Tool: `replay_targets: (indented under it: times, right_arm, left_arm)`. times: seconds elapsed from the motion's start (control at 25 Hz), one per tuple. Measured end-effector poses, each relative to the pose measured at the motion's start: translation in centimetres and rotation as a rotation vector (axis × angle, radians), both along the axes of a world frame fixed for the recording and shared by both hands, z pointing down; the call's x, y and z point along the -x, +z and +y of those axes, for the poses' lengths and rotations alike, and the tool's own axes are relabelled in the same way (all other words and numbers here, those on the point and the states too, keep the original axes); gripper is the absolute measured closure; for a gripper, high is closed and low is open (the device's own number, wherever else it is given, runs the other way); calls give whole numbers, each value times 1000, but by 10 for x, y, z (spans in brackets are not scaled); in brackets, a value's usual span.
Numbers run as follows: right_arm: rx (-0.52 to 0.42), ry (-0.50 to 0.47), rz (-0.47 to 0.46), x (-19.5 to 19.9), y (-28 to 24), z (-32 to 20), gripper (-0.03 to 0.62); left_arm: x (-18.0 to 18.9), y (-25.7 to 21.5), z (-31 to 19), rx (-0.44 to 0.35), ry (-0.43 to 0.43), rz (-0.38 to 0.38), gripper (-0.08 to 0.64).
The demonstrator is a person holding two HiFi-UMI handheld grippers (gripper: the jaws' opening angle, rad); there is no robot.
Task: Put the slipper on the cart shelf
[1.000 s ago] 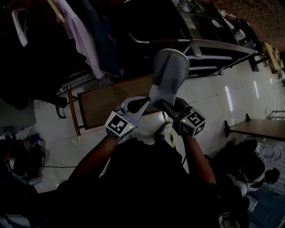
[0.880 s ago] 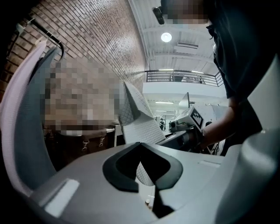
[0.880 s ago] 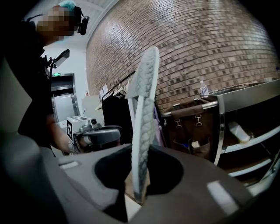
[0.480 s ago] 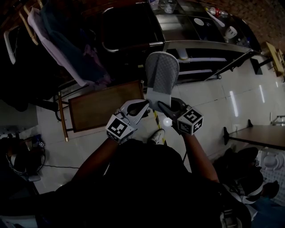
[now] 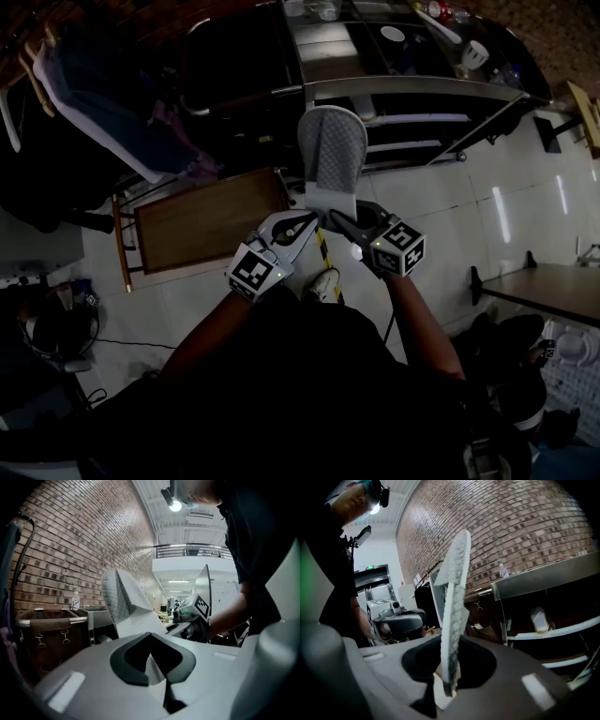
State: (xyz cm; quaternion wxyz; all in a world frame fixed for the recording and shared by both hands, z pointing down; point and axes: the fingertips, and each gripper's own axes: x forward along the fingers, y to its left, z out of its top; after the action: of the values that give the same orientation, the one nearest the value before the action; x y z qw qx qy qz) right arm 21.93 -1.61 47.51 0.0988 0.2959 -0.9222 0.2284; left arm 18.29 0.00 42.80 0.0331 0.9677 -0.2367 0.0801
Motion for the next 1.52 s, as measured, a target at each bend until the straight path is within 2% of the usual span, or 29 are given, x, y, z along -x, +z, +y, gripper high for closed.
replay_targets:
  times: [0.28, 0.44, 0.56, 0.72, 1.04, 1.36, 1.52]
  right_arm:
    - [60, 5, 7, -9, 25, -6, 525]
    - [108, -7, 31, -6, 37, -13, 525]
    - [141, -12, 47, -2, 43, -16, 525]
    - [169, 15, 41, 5, 45, -30, 525]
    - [234, 67, 12, 4, 57, -42, 525]
    - [356, 26, -32, -13, 89, -41, 525]
    - [457, -12, -73, -33, 123, -44, 525]
  left_arm:
    - [-12, 10, -11, -2, 34, -1, 558]
    - [-14, 10, -23, 24, 59, 16, 558]
    - [-15, 9, -29, 12, 96, 32, 558]
    - [-9, 9, -44, -19, 132, 53, 558]
    - [-1, 19, -67, 1, 171, 75, 558]
    - [-21, 29, -85, 3, 180, 62, 558]
    - [-42, 32, -99, 6, 163, 52, 558]
